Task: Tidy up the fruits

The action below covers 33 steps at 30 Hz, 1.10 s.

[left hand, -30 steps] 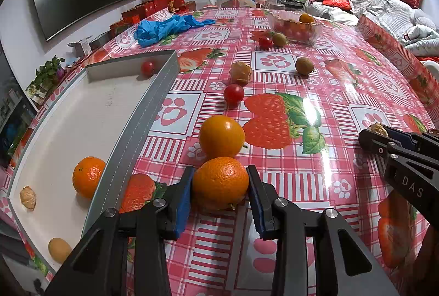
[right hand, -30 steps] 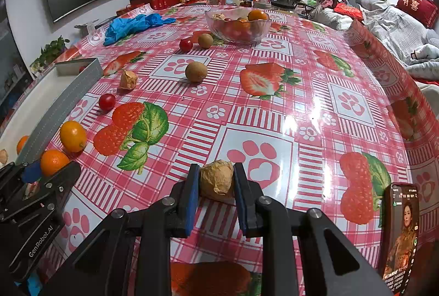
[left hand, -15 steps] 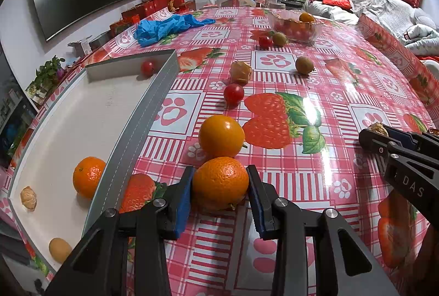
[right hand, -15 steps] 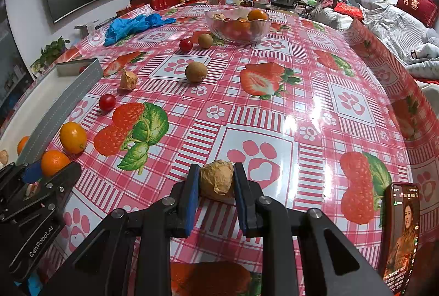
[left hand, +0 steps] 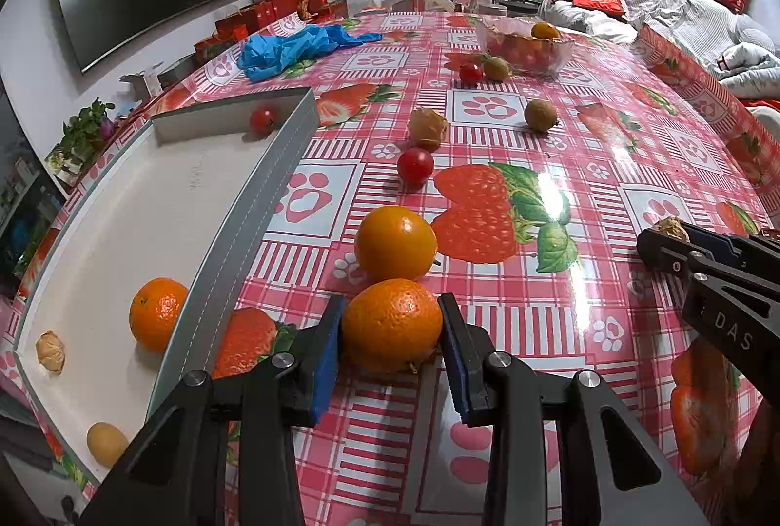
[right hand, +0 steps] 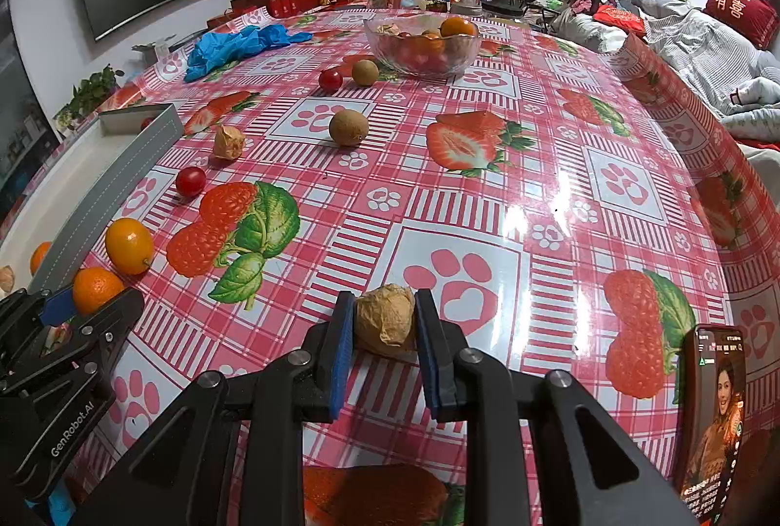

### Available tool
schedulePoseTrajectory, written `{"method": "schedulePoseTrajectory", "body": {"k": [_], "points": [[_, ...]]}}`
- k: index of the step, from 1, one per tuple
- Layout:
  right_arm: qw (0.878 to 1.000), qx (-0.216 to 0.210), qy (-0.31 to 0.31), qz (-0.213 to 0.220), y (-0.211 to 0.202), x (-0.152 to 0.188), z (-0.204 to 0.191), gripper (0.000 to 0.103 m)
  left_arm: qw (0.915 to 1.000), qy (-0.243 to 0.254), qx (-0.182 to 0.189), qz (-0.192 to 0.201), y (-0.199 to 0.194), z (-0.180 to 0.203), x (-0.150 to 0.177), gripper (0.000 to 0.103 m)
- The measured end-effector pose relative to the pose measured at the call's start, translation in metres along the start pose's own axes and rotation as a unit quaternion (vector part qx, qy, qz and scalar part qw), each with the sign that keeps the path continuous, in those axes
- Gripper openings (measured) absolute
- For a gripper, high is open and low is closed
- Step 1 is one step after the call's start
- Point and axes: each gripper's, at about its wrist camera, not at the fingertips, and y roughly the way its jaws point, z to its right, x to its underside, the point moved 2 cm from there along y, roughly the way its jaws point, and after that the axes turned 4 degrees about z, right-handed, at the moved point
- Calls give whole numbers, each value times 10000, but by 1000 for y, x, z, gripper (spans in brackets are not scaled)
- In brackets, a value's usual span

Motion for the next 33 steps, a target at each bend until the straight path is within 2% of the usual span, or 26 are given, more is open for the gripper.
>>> {"method": "schedulePoseTrajectory", "body": {"k": [20, 33], "points": [[10000, -44, 30, -30, 0, -1, 0, 26, 10000, -5, 16, -75, 0, 0, 2, 39], [9974, -413, 486, -333, -1, -8, 11, 26, 9990, -71, 151, -417, -1, -3, 0, 38]]}}
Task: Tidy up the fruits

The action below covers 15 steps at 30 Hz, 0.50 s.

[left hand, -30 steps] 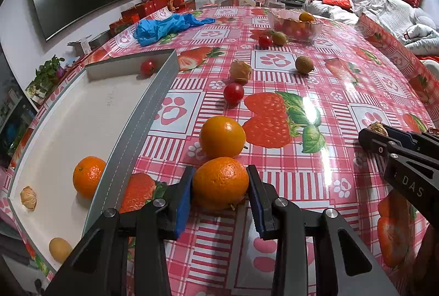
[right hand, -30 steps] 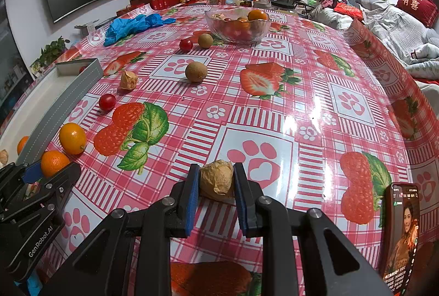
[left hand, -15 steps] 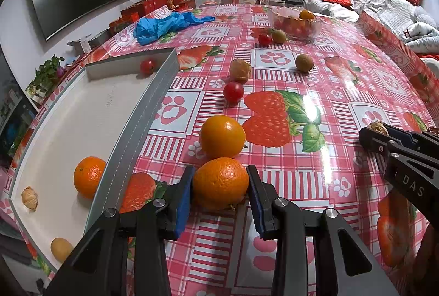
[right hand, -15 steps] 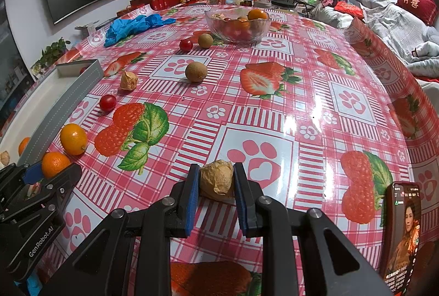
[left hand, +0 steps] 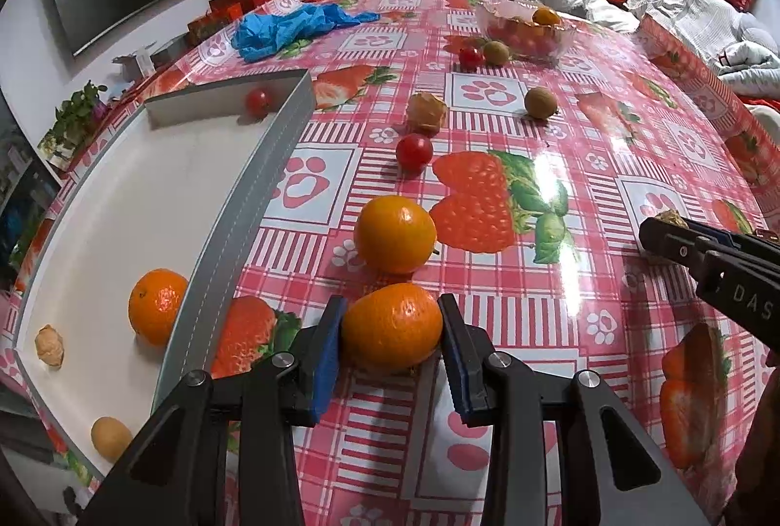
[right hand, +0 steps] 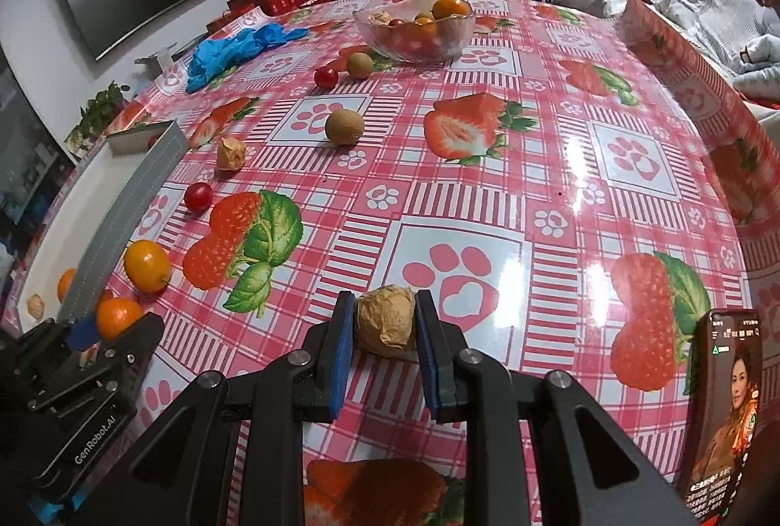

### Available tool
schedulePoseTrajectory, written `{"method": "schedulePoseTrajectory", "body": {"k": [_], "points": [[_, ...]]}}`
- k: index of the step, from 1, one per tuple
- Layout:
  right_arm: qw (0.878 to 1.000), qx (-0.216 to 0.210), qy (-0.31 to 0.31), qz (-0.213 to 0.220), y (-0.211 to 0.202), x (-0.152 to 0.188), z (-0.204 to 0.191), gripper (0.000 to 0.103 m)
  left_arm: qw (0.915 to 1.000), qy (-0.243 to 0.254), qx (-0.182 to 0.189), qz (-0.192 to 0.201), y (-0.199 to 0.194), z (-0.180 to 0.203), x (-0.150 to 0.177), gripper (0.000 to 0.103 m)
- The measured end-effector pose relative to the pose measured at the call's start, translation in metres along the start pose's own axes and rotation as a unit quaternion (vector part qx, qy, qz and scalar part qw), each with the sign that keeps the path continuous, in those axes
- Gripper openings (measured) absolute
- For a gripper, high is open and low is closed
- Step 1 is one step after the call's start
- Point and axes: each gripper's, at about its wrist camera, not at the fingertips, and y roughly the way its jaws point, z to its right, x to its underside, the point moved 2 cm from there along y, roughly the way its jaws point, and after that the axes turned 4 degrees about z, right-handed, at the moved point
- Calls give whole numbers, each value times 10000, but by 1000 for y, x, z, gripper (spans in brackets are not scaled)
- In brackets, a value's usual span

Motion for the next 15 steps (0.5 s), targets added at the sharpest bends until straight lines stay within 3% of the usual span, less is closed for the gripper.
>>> {"method": "schedulePoseTrajectory", "body": {"k": [6, 15], "points": [[9998, -137, 112, -31, -6, -2, 2, 26, 9993, -165, 262, -198, -4, -7, 0, 38], [9996, -250, 89, -87, -10, -5, -2, 26, 9984, -263, 490, -138, -19, -20, -2, 38]]}}
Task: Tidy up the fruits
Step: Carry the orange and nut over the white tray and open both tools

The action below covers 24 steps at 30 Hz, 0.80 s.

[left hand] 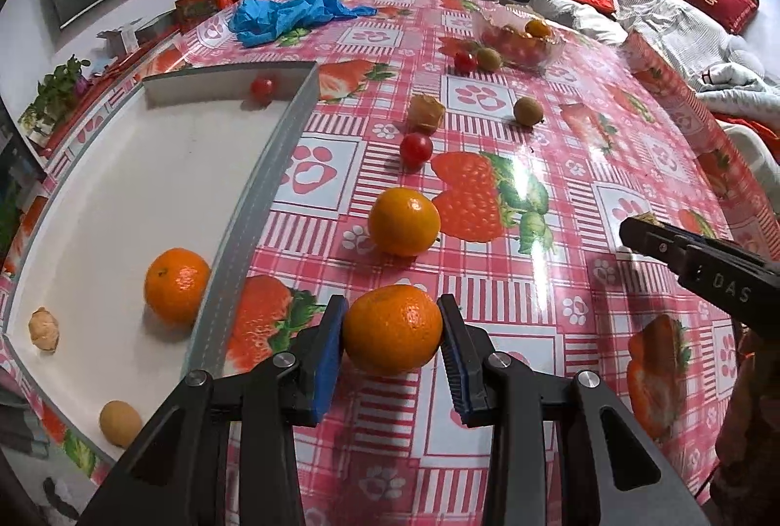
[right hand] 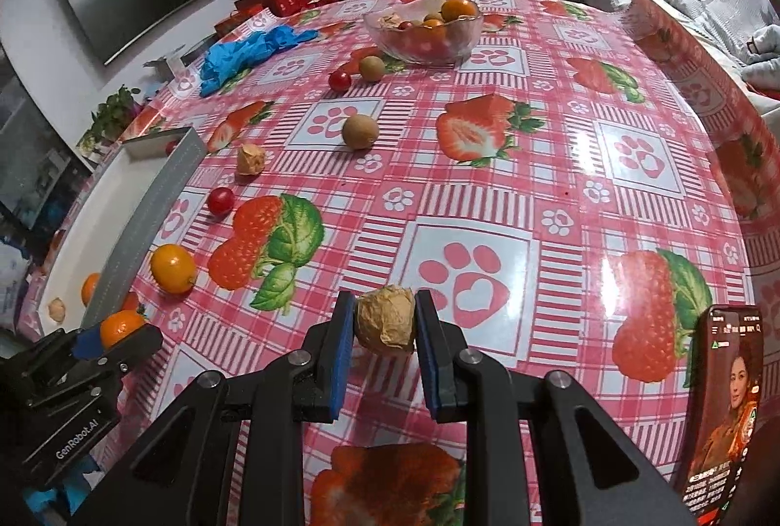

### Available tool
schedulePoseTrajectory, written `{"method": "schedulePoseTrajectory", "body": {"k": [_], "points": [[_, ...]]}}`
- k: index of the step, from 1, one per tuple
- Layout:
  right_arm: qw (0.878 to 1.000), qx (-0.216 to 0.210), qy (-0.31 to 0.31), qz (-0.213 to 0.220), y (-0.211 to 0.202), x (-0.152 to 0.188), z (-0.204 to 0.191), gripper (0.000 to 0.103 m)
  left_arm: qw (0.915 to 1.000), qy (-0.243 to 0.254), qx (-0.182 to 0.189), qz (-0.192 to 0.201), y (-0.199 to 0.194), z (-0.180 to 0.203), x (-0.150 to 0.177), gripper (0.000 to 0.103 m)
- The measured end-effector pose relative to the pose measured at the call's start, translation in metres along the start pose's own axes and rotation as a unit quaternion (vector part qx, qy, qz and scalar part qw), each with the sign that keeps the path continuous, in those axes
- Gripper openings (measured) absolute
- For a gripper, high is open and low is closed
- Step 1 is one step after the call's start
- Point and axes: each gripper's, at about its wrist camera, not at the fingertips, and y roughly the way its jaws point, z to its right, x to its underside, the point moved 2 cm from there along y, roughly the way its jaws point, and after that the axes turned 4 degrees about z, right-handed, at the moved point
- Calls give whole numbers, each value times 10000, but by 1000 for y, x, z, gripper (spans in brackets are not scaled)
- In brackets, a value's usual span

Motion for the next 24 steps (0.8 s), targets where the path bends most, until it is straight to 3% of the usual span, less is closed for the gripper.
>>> {"method": "schedulePoseTrajectory", "body": {"k": [13, 24], "points": [[9991, -359, -211, -43, -6, -12, -34, 26, 9996, 6, 28, 269, -33, -19, -15, 38], [9944, -832, -657, 51, -14, -44, -95, 26, 9979, 43, -197, 609, -59, -60, -42, 38]]}}
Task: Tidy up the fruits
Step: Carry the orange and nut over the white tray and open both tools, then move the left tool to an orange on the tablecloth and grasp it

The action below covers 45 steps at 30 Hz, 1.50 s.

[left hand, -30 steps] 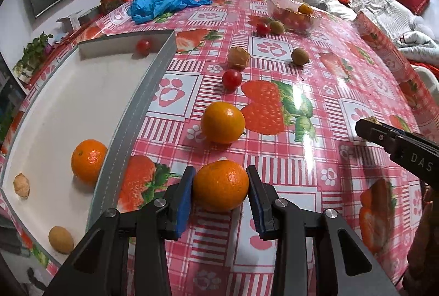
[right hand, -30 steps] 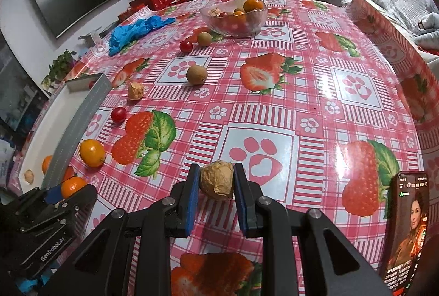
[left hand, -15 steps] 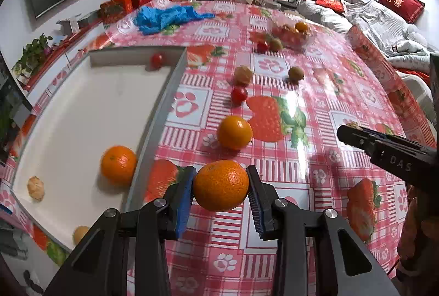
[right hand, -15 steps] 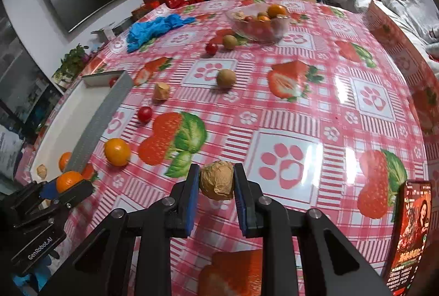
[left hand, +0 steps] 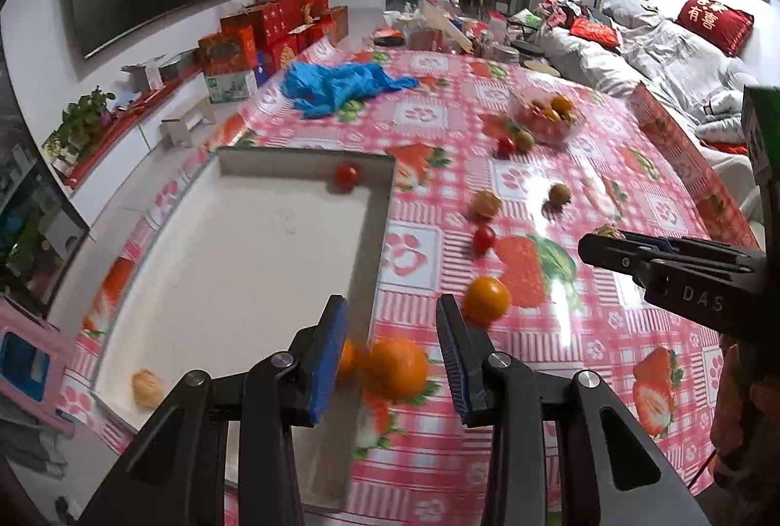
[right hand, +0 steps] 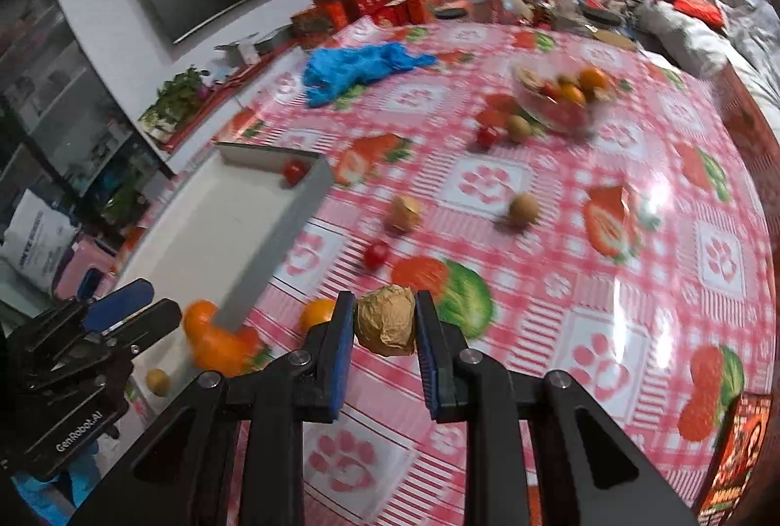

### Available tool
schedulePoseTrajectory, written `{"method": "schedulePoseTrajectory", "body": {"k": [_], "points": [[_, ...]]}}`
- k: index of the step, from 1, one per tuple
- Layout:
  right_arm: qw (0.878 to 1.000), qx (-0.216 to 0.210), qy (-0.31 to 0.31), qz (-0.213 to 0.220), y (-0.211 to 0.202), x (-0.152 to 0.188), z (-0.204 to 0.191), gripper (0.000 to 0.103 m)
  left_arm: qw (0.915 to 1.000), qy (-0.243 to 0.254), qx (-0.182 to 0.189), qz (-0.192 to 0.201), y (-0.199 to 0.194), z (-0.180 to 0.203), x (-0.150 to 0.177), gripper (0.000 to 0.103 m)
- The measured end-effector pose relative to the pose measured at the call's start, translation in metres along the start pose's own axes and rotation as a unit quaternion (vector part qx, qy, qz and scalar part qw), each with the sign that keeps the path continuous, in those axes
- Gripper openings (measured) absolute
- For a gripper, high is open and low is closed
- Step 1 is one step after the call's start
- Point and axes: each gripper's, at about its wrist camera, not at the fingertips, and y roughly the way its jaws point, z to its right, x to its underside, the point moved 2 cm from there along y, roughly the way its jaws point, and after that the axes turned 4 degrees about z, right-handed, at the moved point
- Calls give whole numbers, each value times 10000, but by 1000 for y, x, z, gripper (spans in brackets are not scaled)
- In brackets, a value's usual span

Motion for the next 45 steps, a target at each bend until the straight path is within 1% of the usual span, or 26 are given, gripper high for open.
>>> {"method": "schedulePoseTrajectory", "body": {"k": [4, 9, 11, 14, 17, 23, 24, 25, 26, 27, 28, 29, 30, 35, 38, 40, 42, 45], "points": [[9997, -215, -143, 6, 4, -17, -24, 26, 9999, -64, -69, 80, -1, -16, -9, 38], [9987, -367, -343, 4, 13, -38, -49, 26, 9994, -257, -237, 52, 2, -44, -15, 38], [9982, -443, -394, -62, 20, -44, -59, 26, 9989, -307, -360, 48, 4, -55, -13, 38], [9972, -562, -434, -215, 34, -51, -73, 26, 9982, -411, -441, -43, 8, -69, -8, 38], [9958, -644, -541, -372, 51, -54, -91, 26, 9973, -502, -516, -119, 11, -79, -3, 38], [9900, -812, -870, -755, 87, -45, -127, 27, 9957, -649, -599, -296, 17, -95, 10, 39], [9884, -868, -910, -850, 93, -42, -131, 27, 9954, -661, -617, -328, 18, -97, 12, 44], [9869, -910, -941, -947, 98, -39, -134, 31, 9950, -679, -634, -356, 19, -98, 14, 51], [9861, -902, -965, -1006, 103, -36, -136, 35, 9948, -694, -663, -341, 19, -99, 15, 63], [9859, -882, -980, -1035, 105, -35, -137, 52, 9945, -704, -710, -319, 18, -100, 17, 69], [9859, -864, -979, -1043, 106, -34, -137, 73, 9942, -706, -750, -300, 18, -100, 19, 69], [9864, -873, -935, -1032, 106, -33, -135, 81, 9943, -699, -733, -320, 18, -99, 20, 69], [9867, -898, -898, -1012, 104, -34, -133, 83, 9945, -695, -708, -348, 19, -99, 20, 69], [9895, -902, -674, -907, 80, -41, -105, 85, 9951, -653, -616, -422, 24, -88, 18, 70], [9929, -785, -531, -720, 54, -43, -72, 88, 9966, -540, -455, -413, 24, -72, 16, 70], [9956, -632, -315, -621, 40, -40, -44, 88, 9981, -351, -302, -409, 23, -54, 15, 70], [9970, -492, -17, -590, 31, -36, -18, 89, 9991, -31, -105, -407, 23, -30, 17, 70], [9968, -216, 496, -586, 19, -25, 30, 89, 9977, 435, 240, -457, 21, 10, 22, 70]]}}
